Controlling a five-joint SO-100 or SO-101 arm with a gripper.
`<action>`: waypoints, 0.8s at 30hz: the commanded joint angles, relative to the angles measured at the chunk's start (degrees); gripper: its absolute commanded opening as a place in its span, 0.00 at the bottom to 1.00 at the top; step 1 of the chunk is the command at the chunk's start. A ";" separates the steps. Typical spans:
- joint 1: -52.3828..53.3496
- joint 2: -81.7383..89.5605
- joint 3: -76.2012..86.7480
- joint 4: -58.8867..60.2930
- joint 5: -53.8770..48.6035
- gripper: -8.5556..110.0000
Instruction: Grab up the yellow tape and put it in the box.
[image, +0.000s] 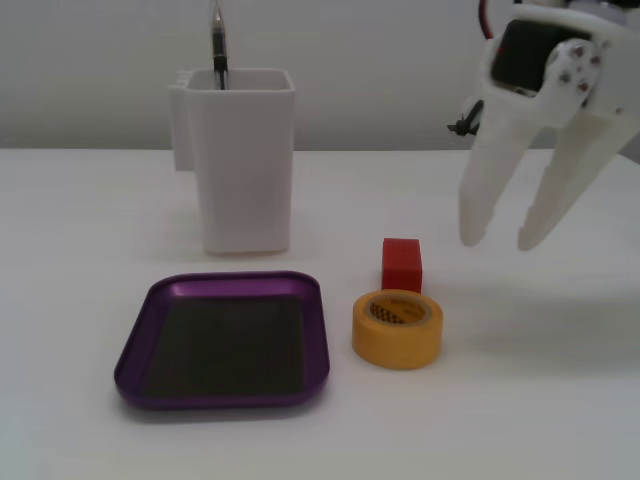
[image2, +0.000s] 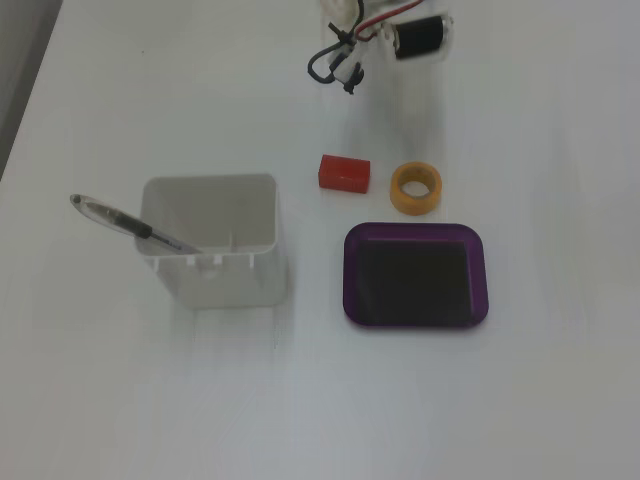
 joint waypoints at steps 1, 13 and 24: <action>-0.26 -8.00 -8.44 -0.70 1.49 0.19; -0.44 -20.74 -16.79 -3.34 1.49 0.19; -6.24 -25.31 -14.59 -9.32 3.34 0.18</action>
